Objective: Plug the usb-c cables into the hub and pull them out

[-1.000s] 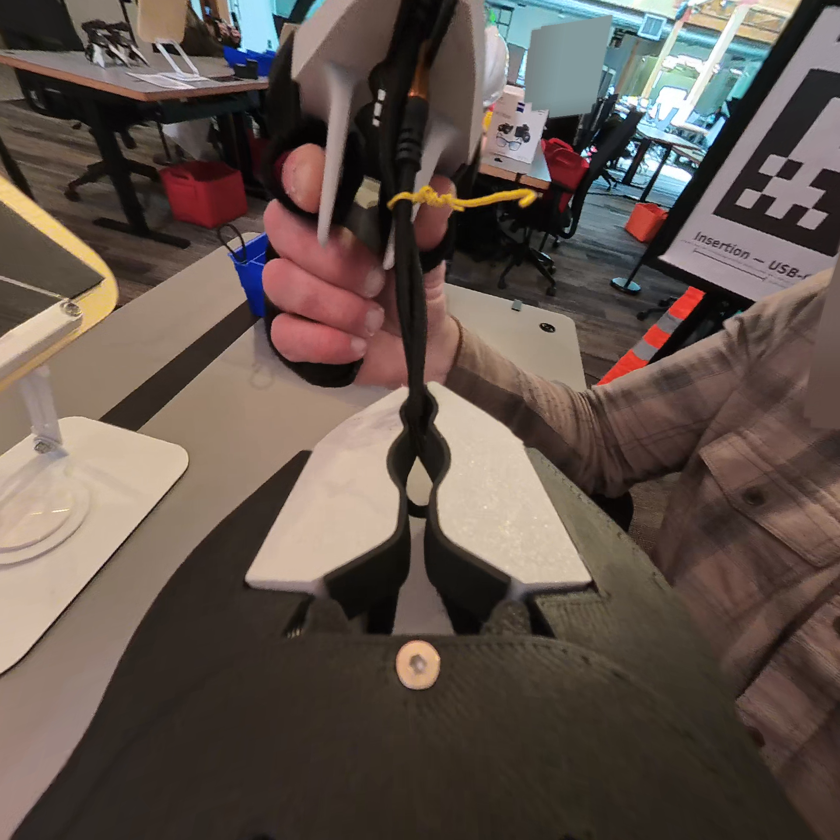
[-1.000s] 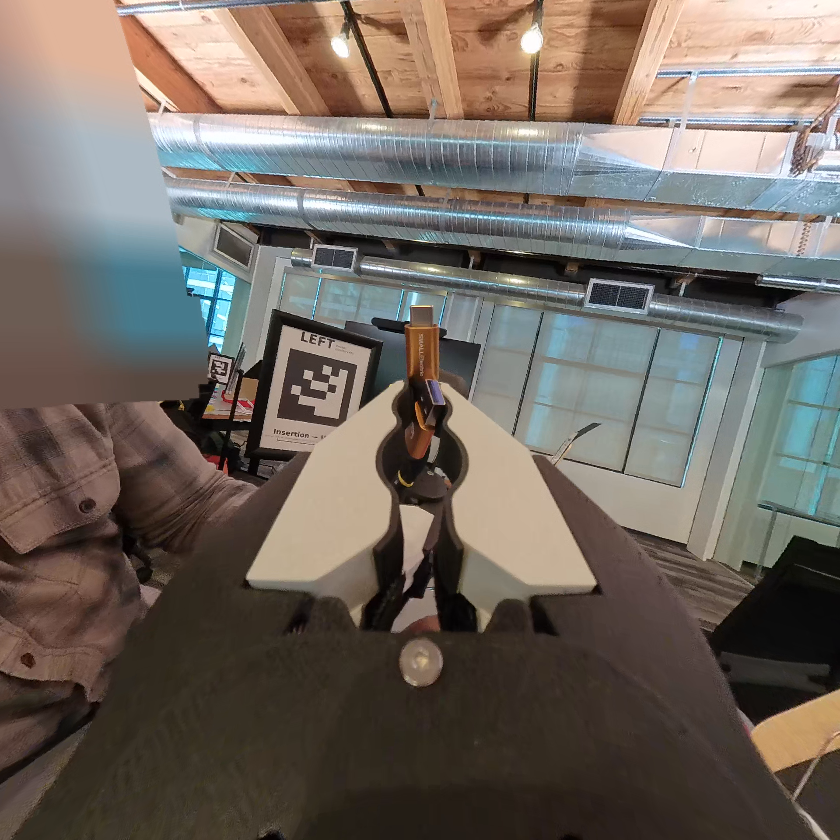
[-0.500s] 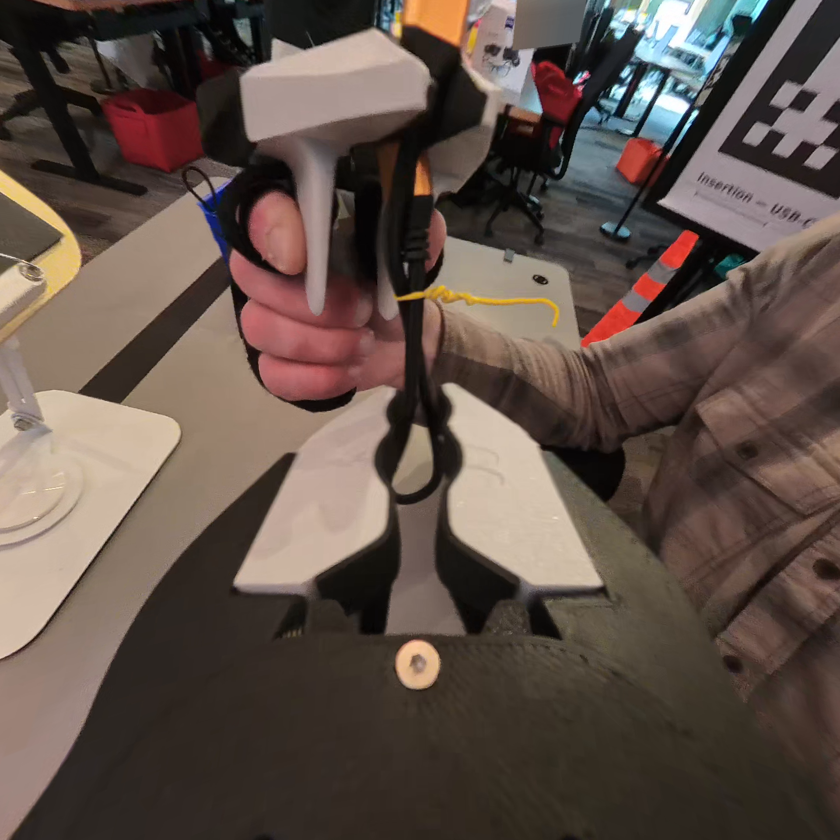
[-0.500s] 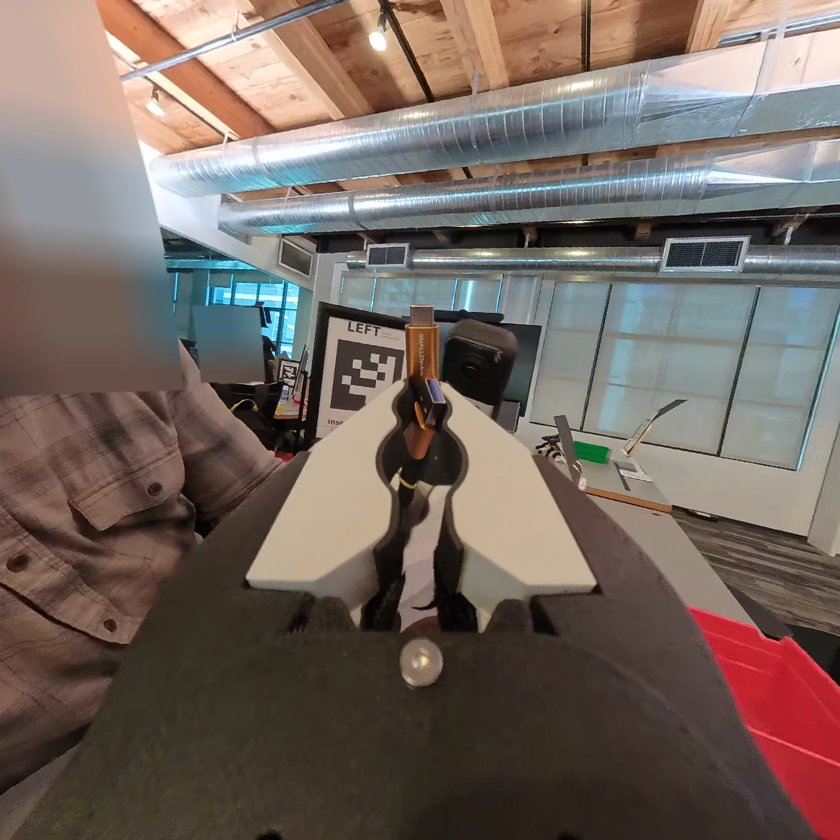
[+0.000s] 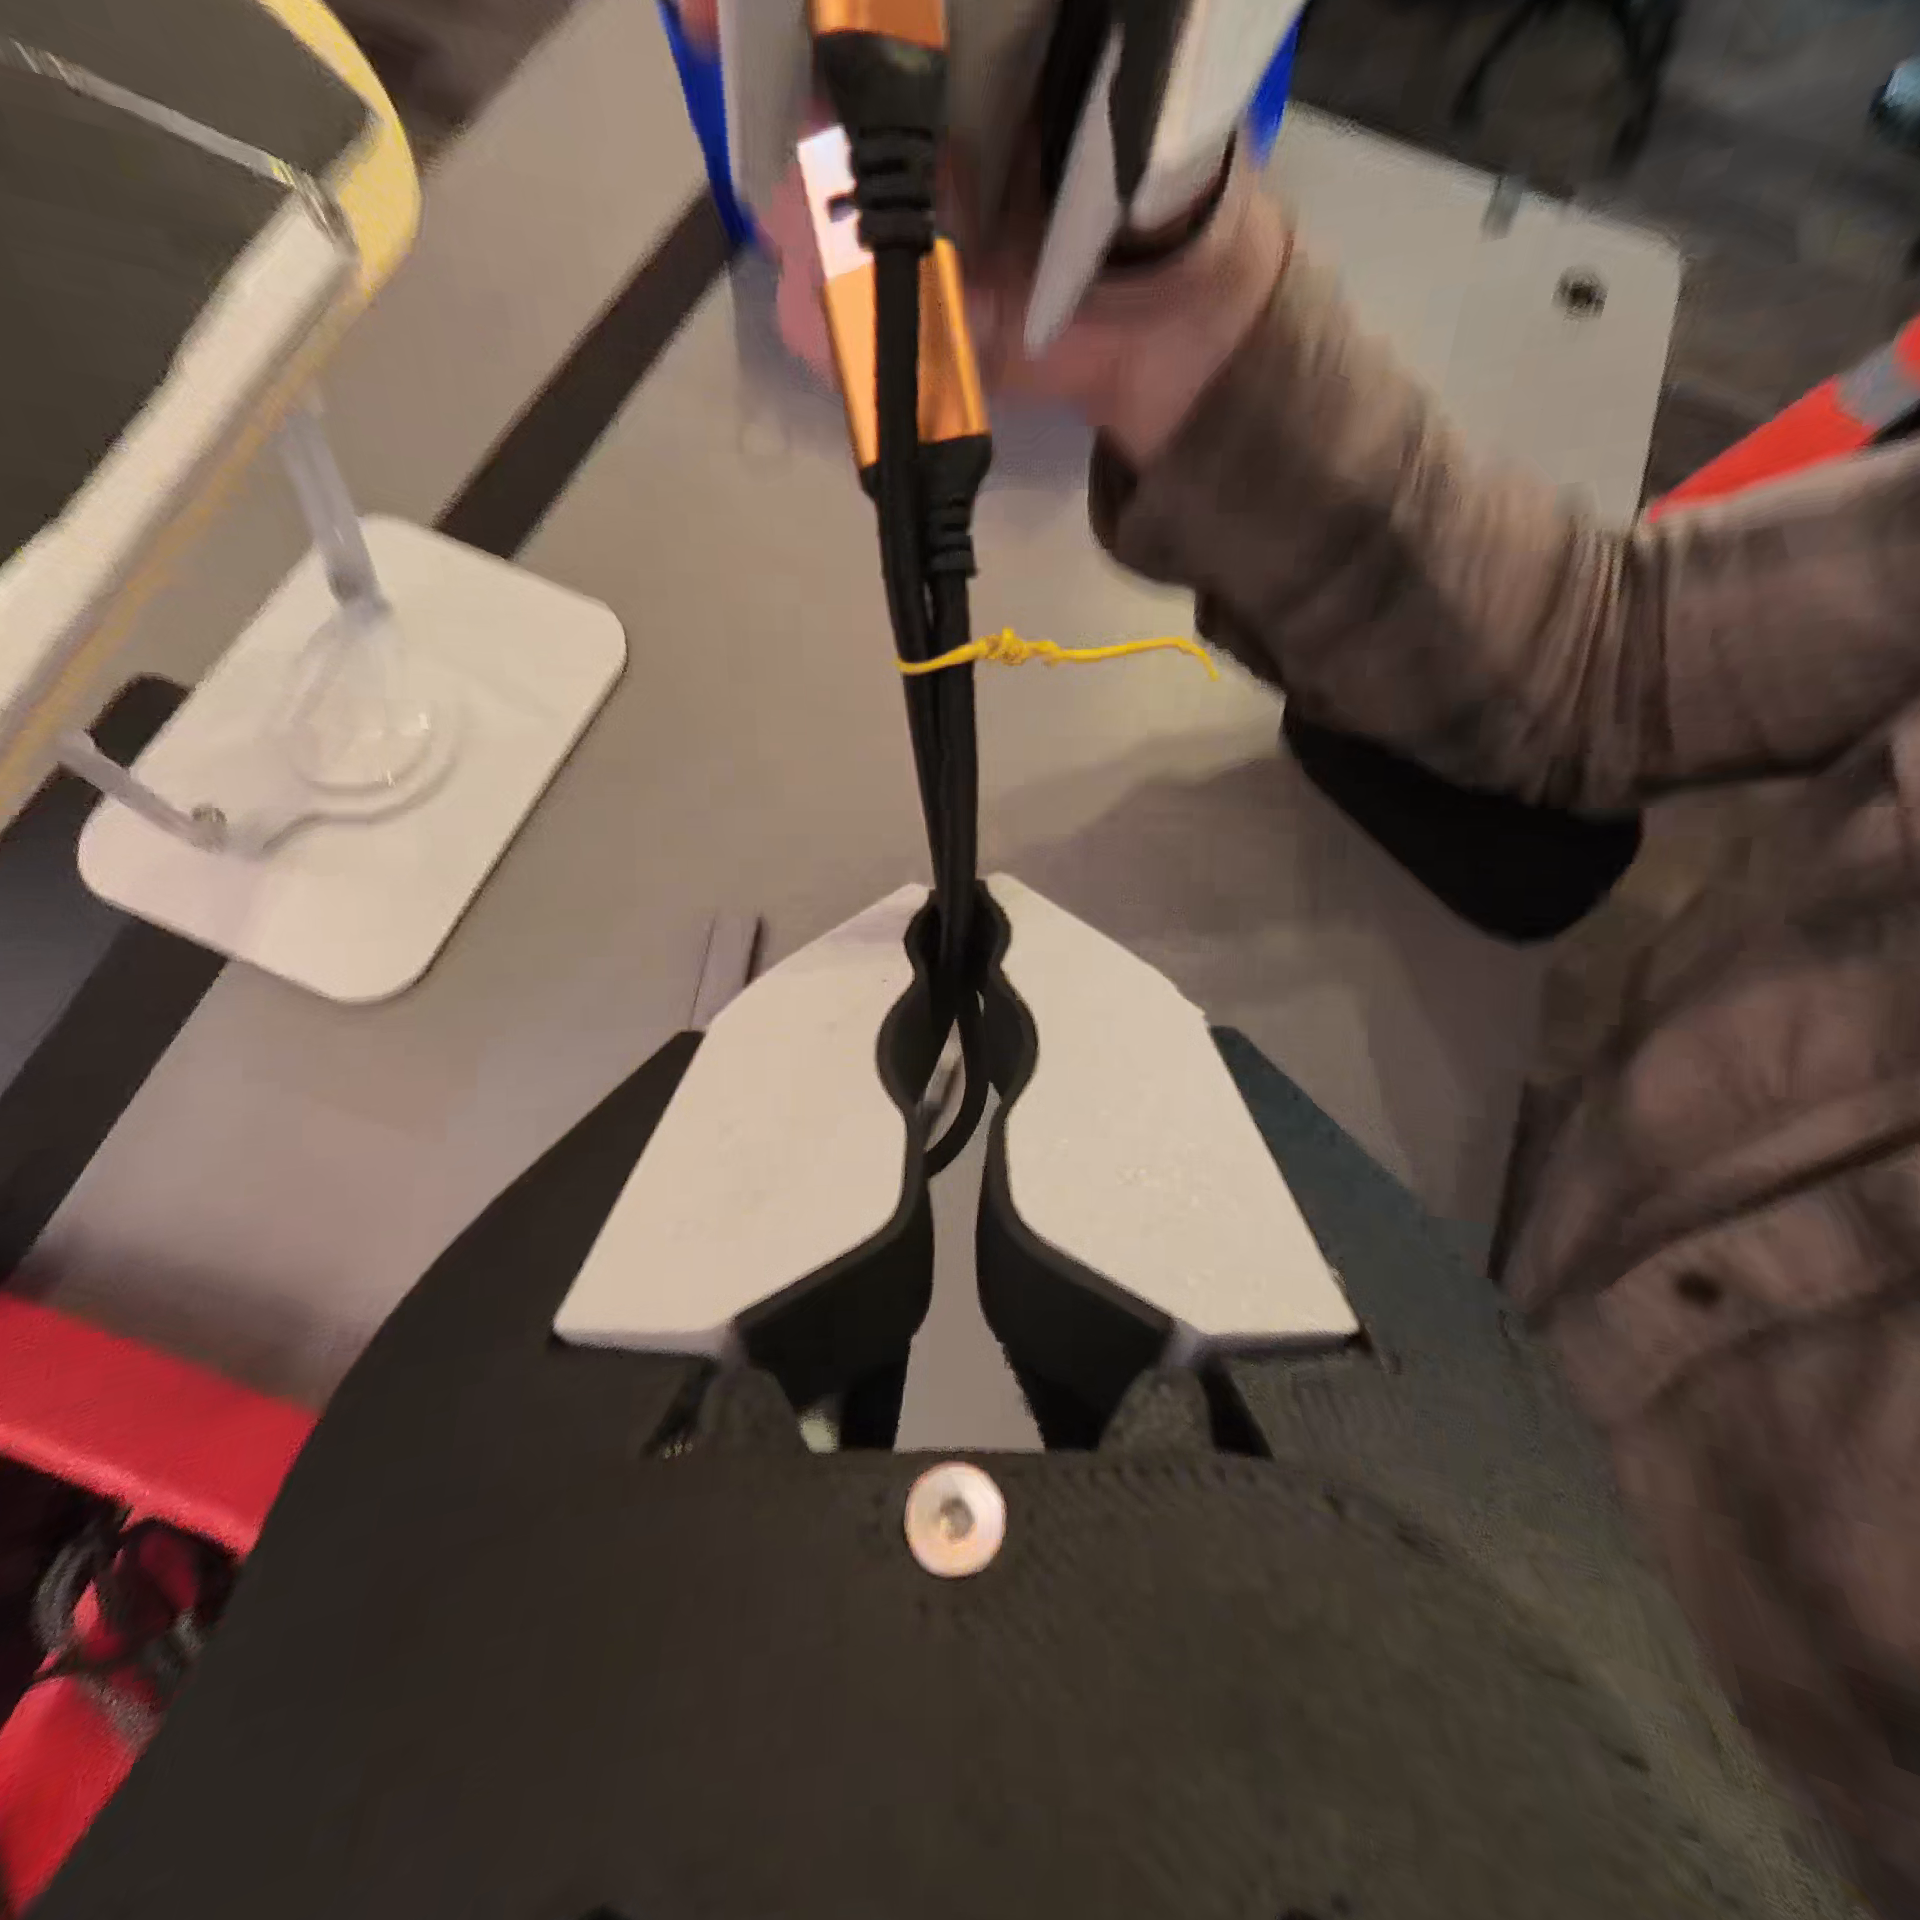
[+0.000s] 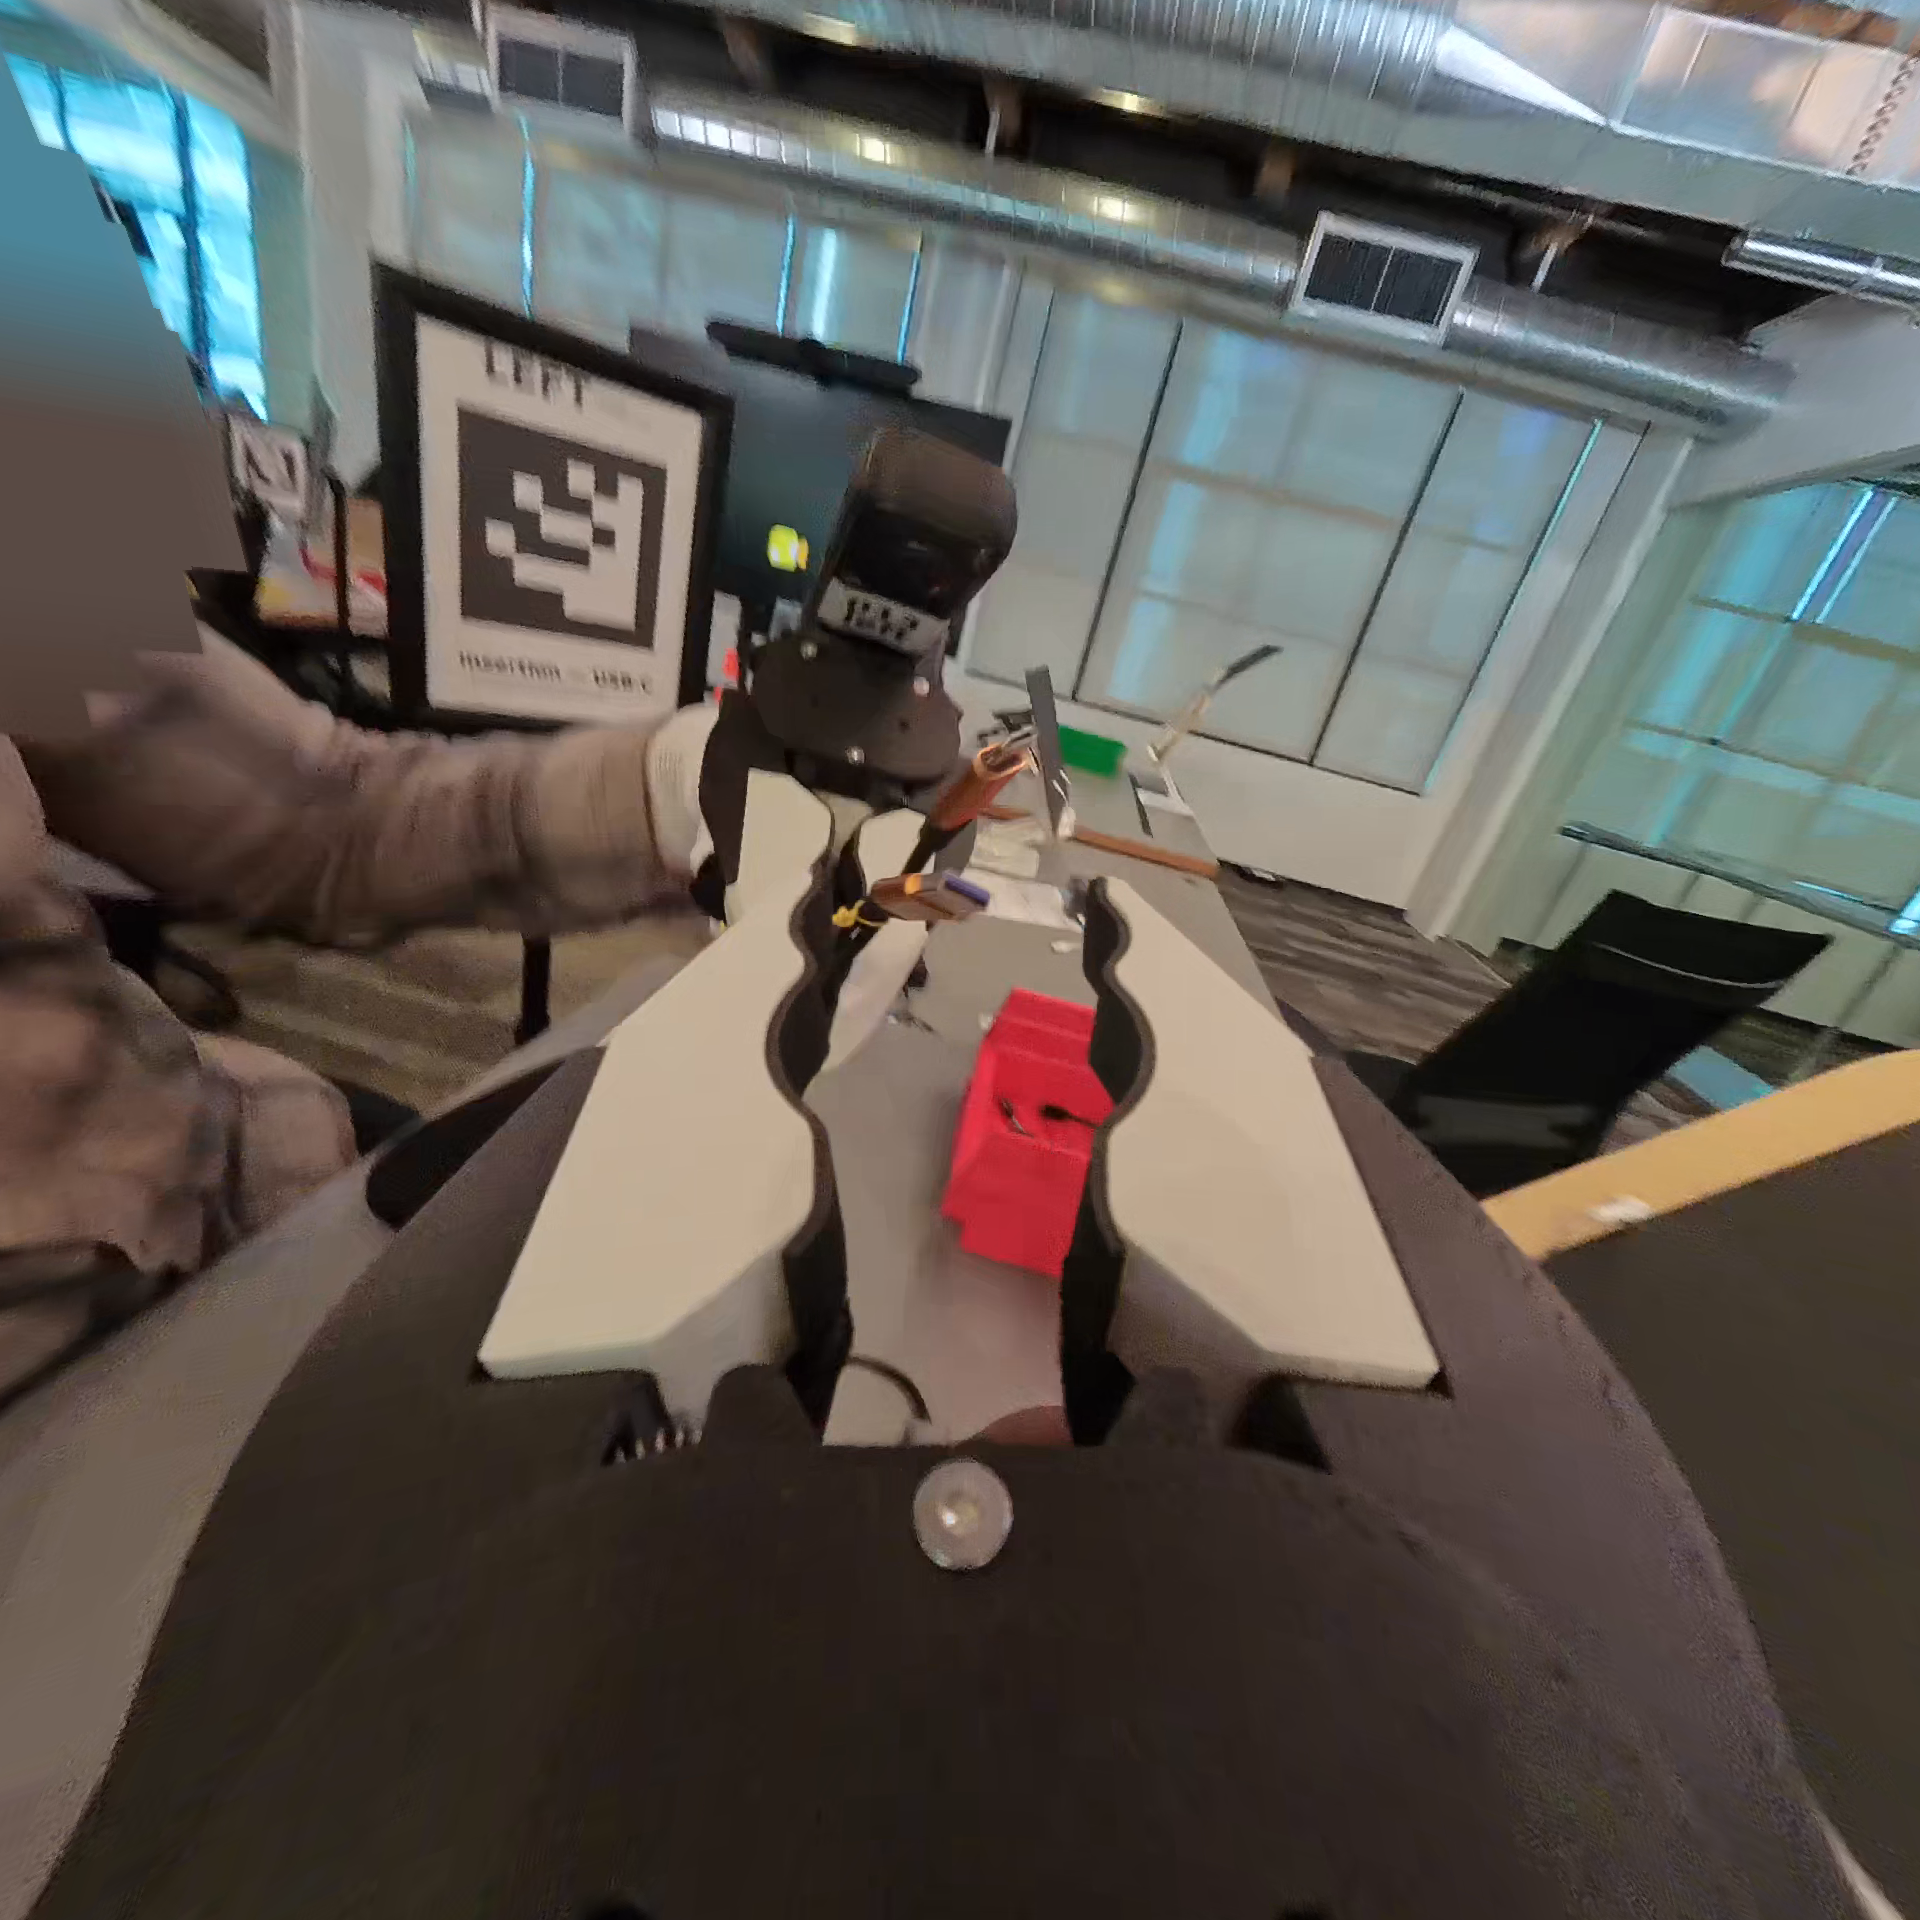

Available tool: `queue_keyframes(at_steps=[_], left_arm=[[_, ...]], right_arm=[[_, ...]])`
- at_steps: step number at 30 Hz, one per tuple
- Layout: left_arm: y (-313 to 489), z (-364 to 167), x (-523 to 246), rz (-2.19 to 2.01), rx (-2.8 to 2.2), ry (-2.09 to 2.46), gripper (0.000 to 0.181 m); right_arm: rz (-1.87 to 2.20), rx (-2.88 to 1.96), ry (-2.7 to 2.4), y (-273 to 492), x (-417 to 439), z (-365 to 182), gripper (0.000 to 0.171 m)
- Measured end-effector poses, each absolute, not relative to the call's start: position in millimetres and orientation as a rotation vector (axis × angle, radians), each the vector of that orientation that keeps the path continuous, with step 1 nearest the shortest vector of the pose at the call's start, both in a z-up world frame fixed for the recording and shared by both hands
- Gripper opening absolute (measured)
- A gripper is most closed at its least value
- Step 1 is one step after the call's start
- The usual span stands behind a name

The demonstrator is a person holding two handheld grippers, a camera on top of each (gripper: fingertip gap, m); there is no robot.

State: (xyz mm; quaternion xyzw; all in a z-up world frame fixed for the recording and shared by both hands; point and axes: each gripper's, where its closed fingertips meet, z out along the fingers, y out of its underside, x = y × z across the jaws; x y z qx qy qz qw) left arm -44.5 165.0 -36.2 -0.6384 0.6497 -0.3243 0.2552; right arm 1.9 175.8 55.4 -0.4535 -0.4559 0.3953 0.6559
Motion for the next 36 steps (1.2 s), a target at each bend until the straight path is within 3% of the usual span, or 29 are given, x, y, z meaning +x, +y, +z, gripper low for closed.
queue_keyframes(at_steps=[5, 13, 18, 27, 30, 36], left_arm=[[160.1, -64.0, -83.6, -0.658, -1.833, 2.043, 0.004], [156.9, -104.4, -135.5, -0.683, -2.038, 2.232, 0.004], [161.2, -112.5, -161.8, -0.693, -2.091, 2.277, 0.004], [154.4, -114.7, -174.5, -0.747, -2.079, 2.333, 0.004], [154.9, -114.5, -173.3, -0.754, -2.071, 2.331, 0.004], [153.2, -114.3, -173.0, -0.772, -2.064, 2.334, 0.004]], right_arm=[[0.694, -1.075, -1.217, 161.7, 1.7, 37.2, 0.038], [0.688, -1.153, -1.5, 158.7, -42.1, -24.0, 0.042], [0.709, -1.16, -1.582, 158.4, -66.8, -47.3, 0.035], [0.75, -1.16, -1.571, 168.6, -88.0, -65.7, 0.027], [0.802, -1.142, -1.564, 166.6, -93.8, -66.8, 0.013], [0.821, -1.121, -1.551, 165.0, -93.7, -63.9, 0.009]])
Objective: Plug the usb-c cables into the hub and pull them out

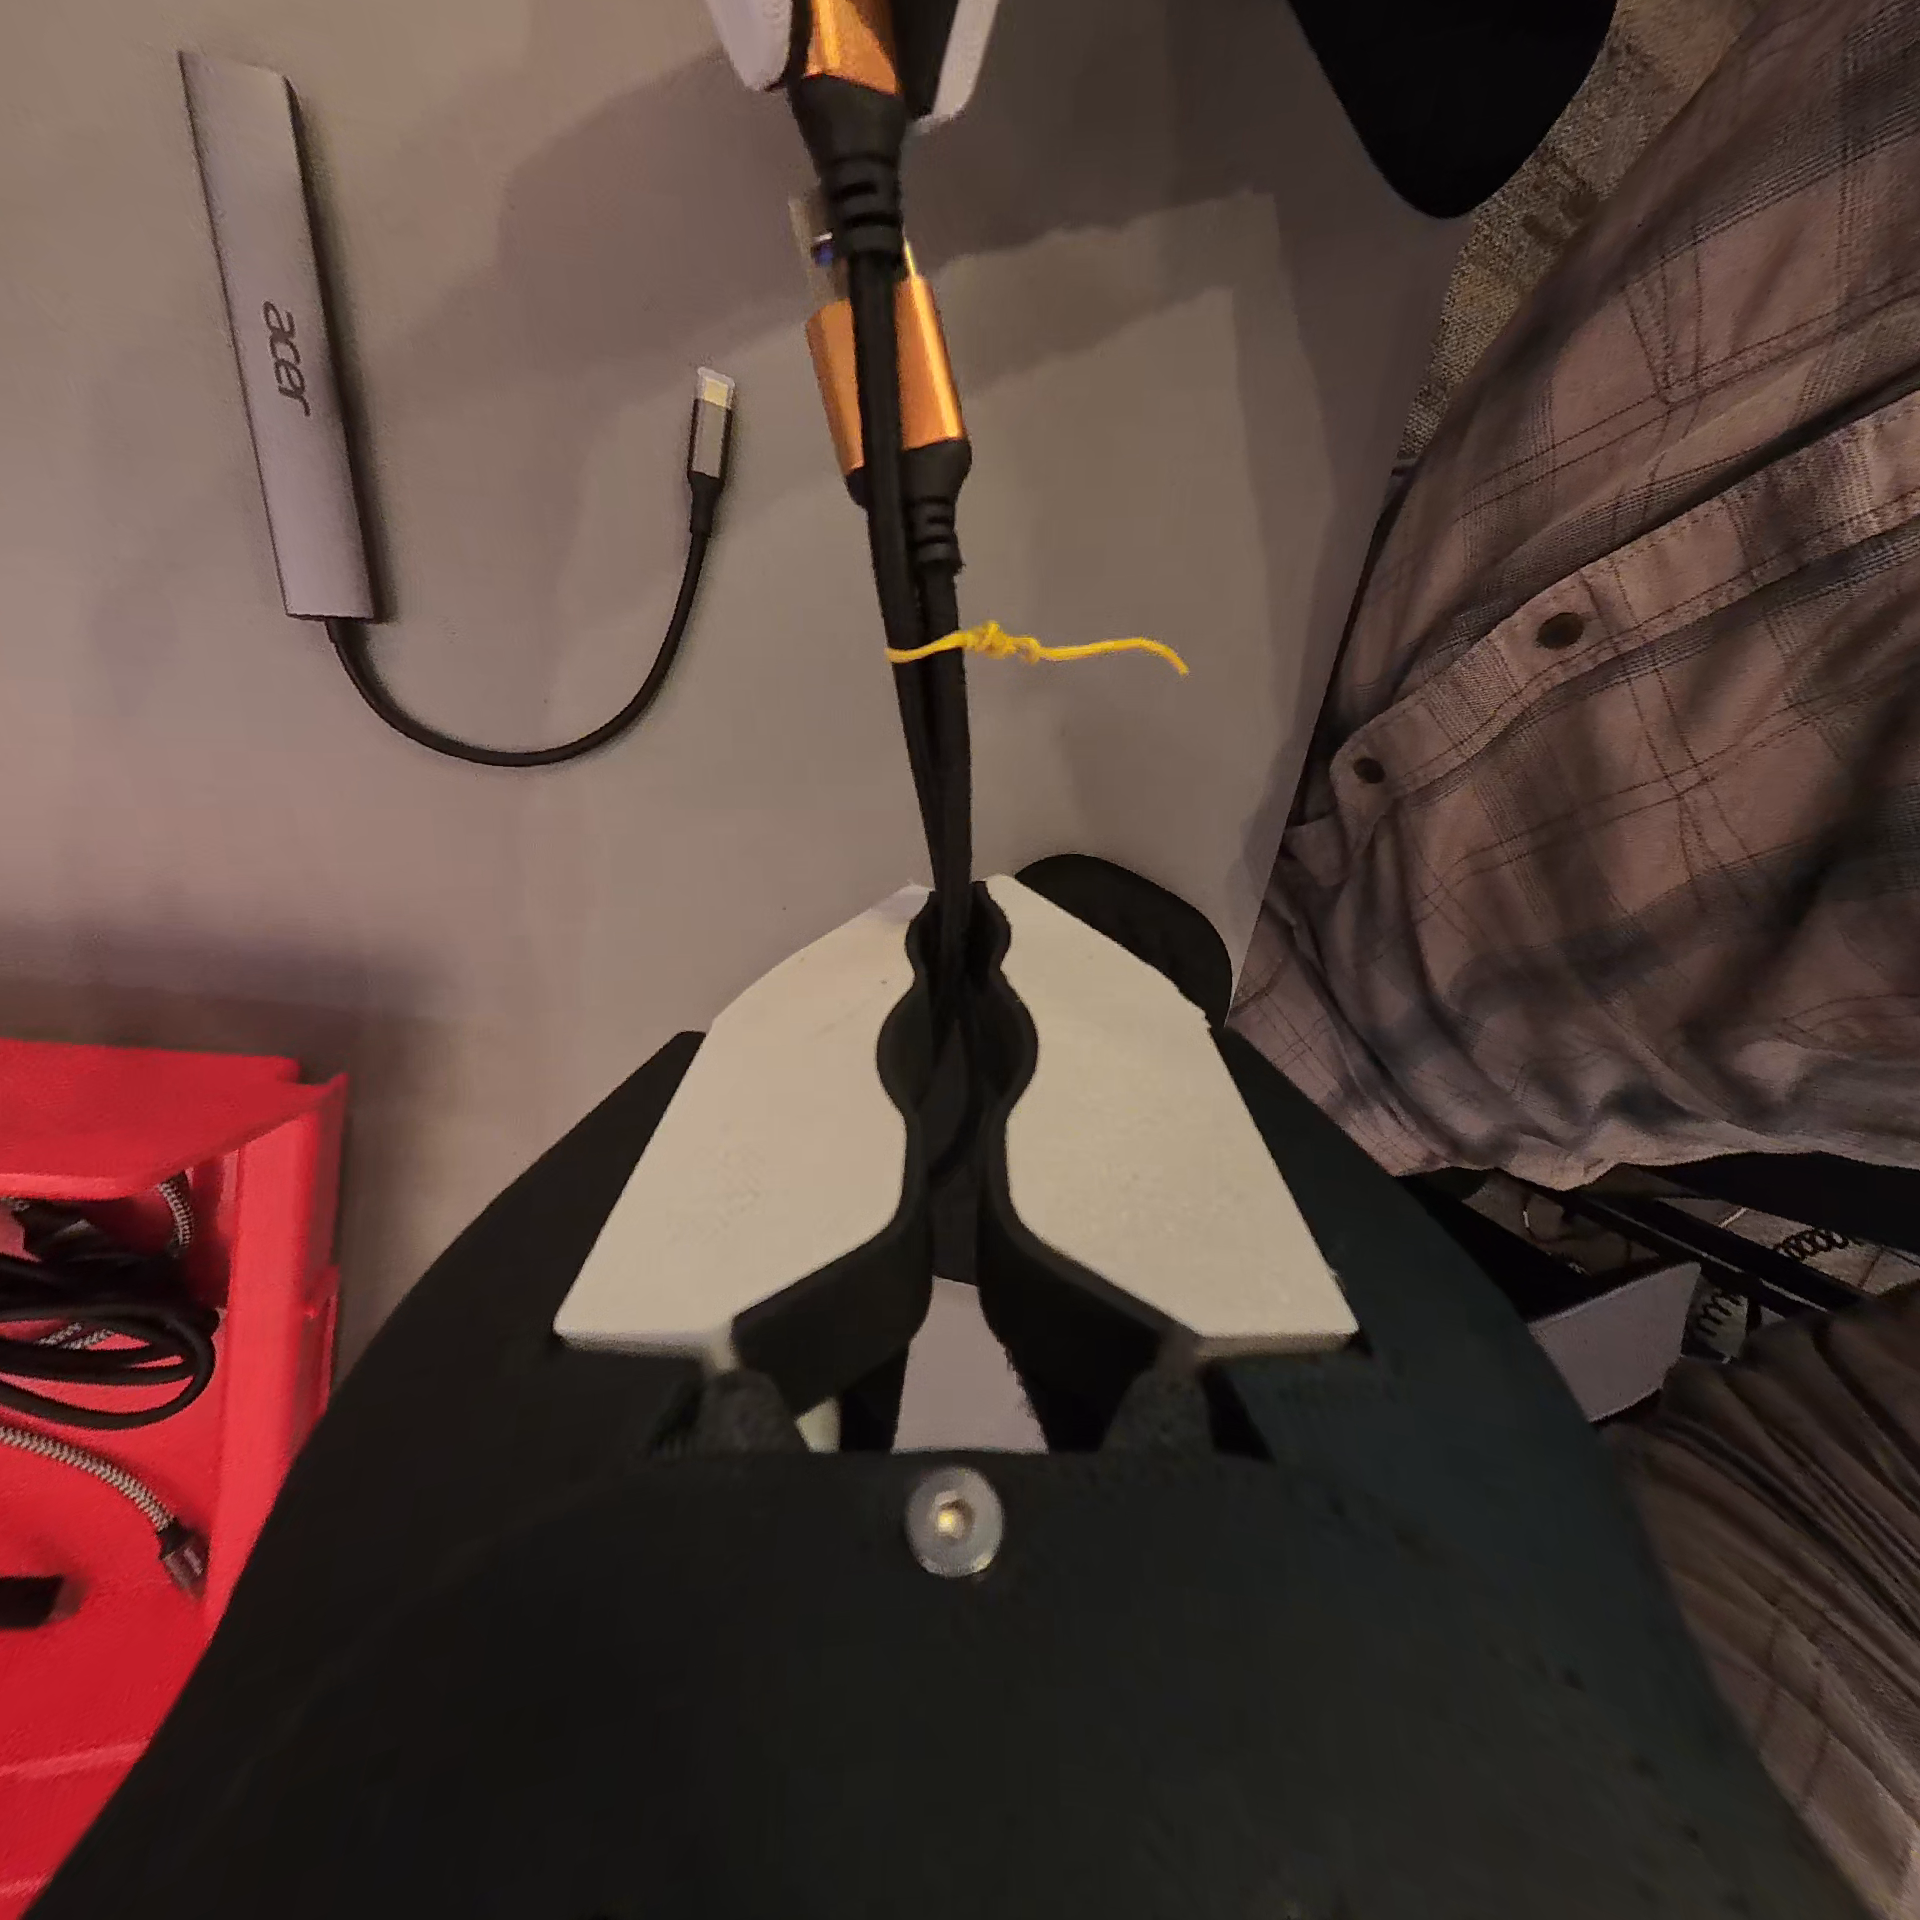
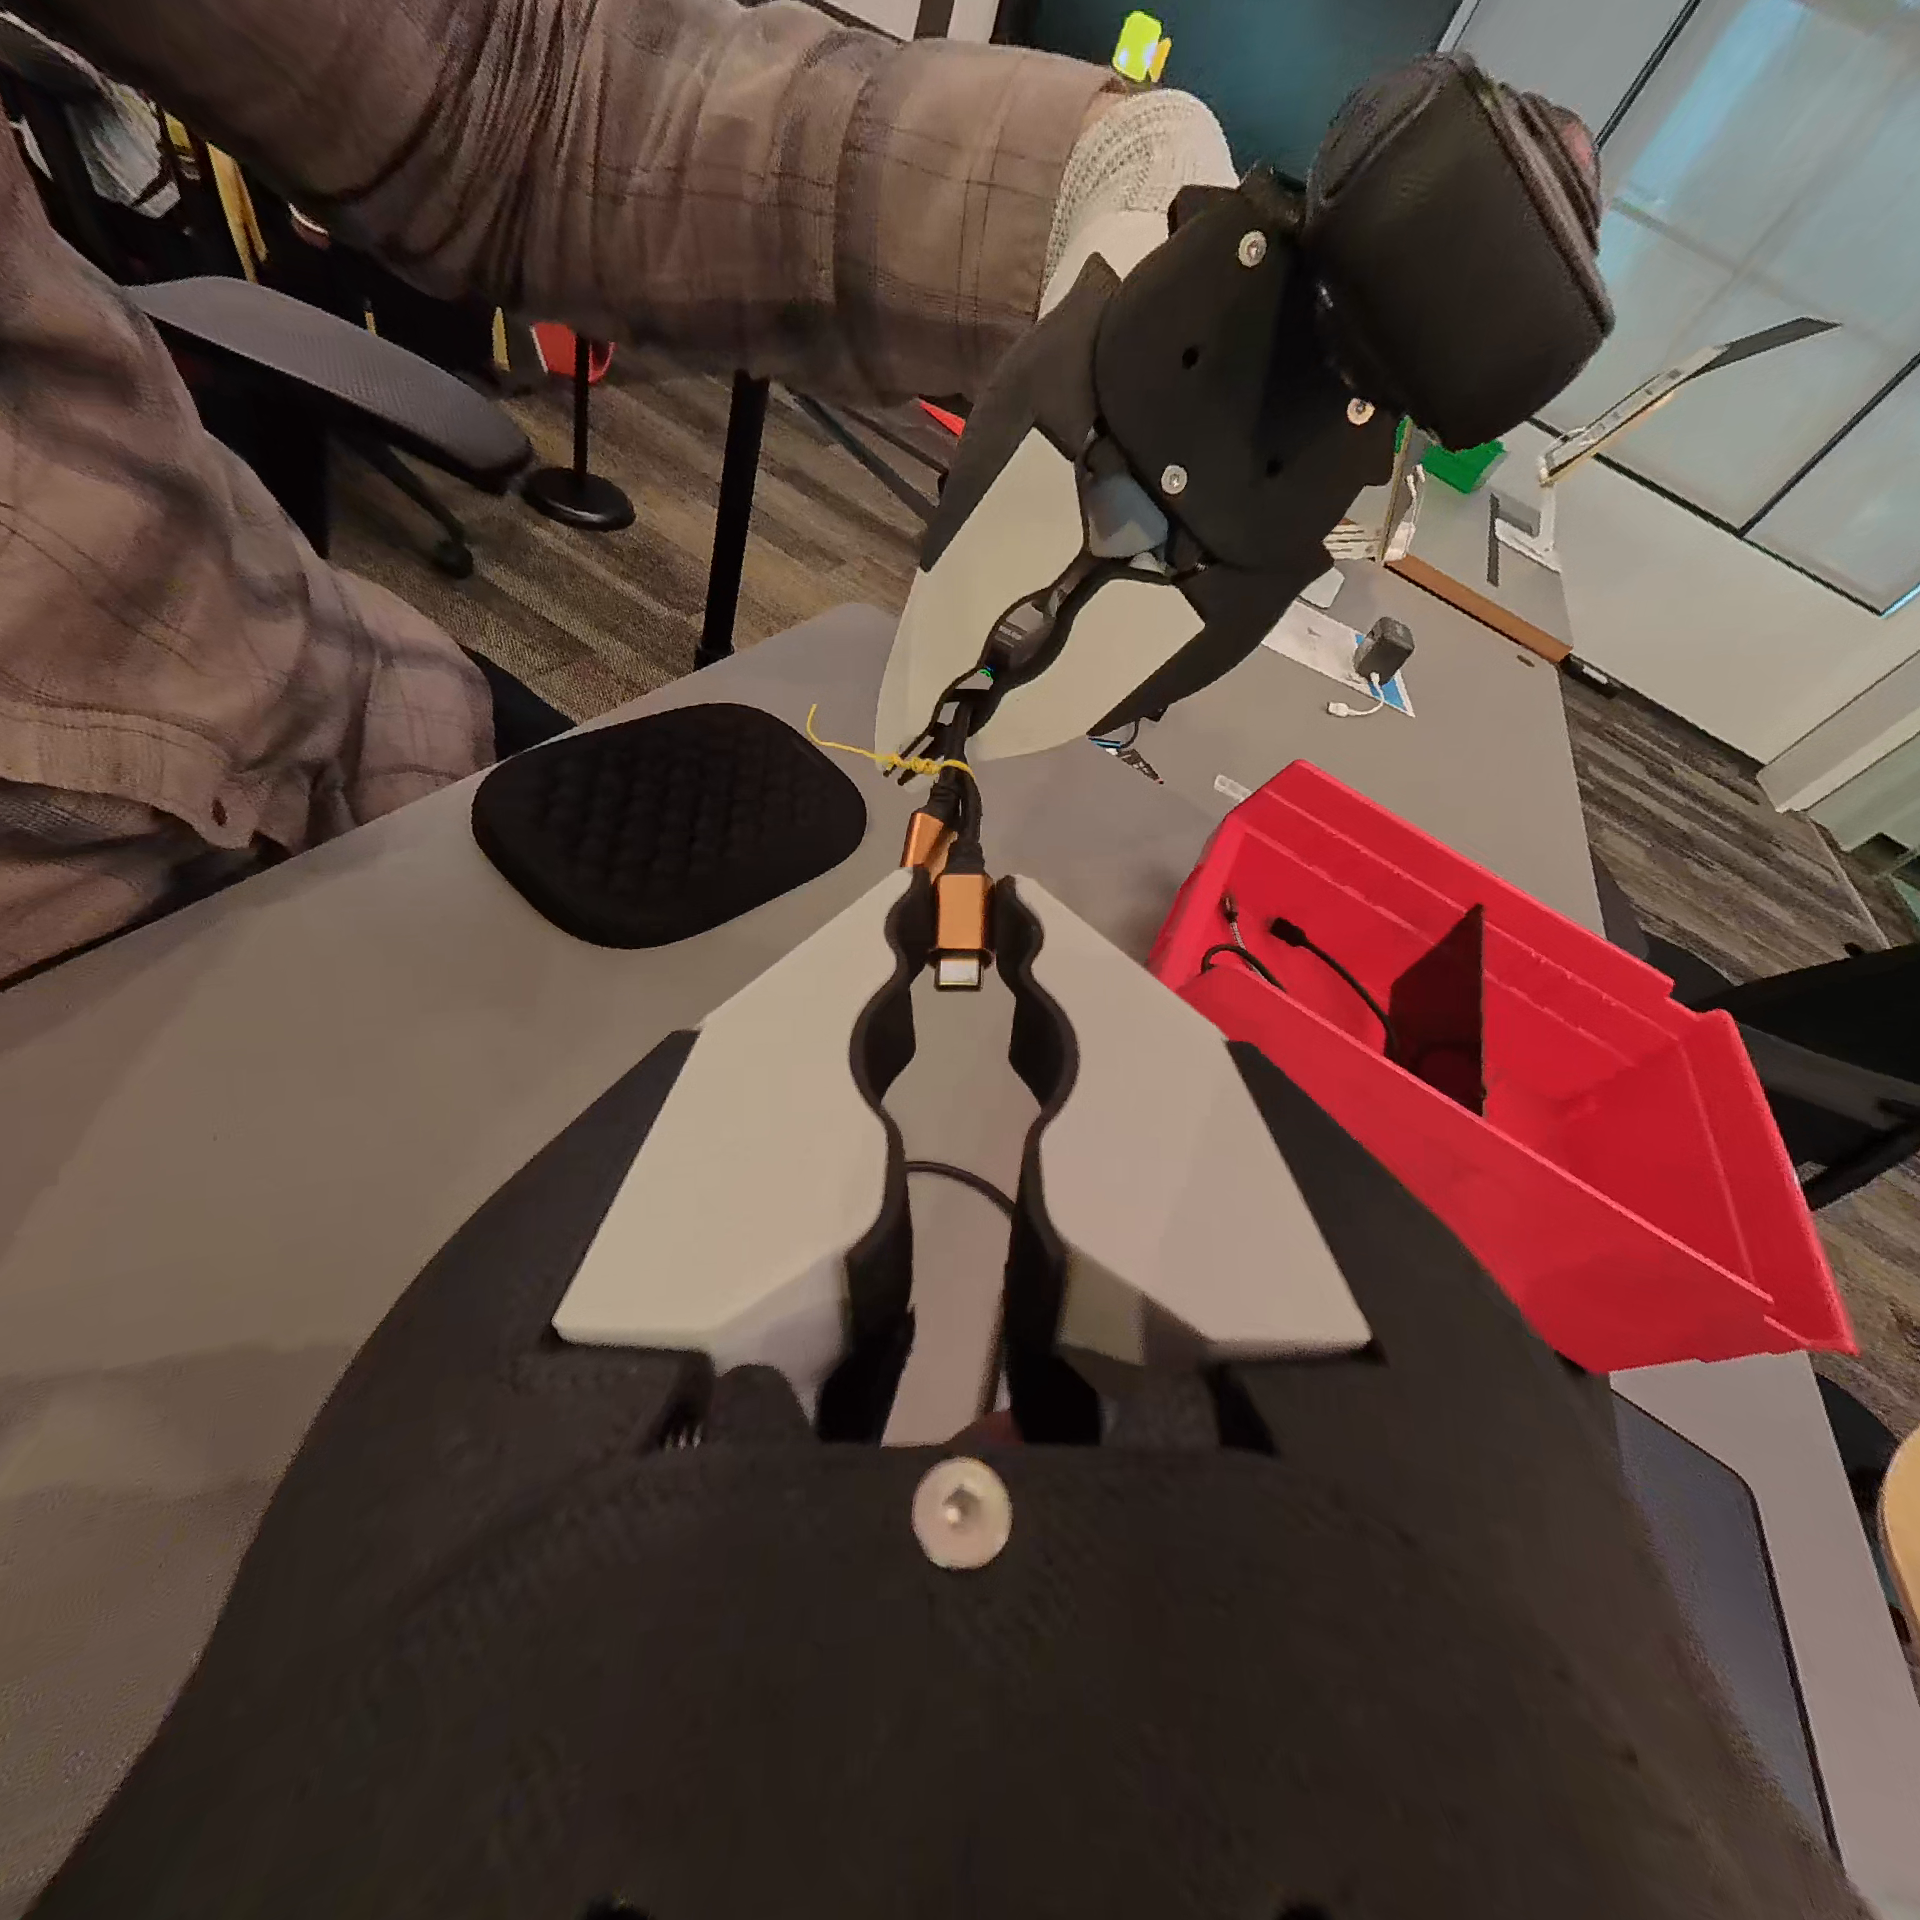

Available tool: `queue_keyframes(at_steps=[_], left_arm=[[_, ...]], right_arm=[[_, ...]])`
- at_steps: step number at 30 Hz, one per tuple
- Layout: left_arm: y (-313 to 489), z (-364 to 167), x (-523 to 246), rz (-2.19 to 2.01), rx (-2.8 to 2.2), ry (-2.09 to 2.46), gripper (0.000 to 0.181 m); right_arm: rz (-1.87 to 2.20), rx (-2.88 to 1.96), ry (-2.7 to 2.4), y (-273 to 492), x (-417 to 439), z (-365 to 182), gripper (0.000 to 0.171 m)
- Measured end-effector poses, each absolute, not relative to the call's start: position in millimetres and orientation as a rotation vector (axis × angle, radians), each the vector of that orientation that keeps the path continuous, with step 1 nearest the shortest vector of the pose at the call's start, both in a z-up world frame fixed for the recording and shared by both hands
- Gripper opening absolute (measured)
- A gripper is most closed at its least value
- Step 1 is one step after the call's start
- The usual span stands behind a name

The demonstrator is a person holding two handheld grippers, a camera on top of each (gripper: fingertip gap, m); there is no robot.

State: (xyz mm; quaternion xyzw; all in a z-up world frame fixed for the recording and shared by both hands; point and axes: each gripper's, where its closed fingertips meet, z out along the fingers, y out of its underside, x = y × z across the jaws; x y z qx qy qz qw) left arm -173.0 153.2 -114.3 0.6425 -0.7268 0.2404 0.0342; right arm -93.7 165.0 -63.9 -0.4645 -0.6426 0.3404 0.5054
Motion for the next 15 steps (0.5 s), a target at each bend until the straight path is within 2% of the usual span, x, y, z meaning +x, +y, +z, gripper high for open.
queue_keyframes(at_steps=[4, 6, 8, 10, 15], left_arm=[[153.2, -111.8, -169.7, 0.786, 1.986, -2.229, 0.005], [157.4, -106.8, -166.8, 0.822, 2.03, -2.23, 0.02], [163.4, -100.5, -166.3, 0.84, 2.095, -2.231, 0.043], [169.9, -91.3, -167.3, 0.857, 2.17, -2.241, 0.056], [190.3, -49.1, -178.0, 0.829, 2.376, -2.335, 0.064]], right_arm=[[0.868, -1.106, -1.52, 163.2, -93.0, -56.8, 0.009], [0.892, -1.098, -1.487, 165.0, -90.8, -52.8, 0.009], [0.928, -1.086, -1.454, 166.1, -88.0, -48.3, 0.009], [0.956, -1.077, -1.434, 166.4, -85.5, -45.9, 0.009], [0.922, -1.097, -1.492, 164.7, -88.1, -57.2, 0.009]])
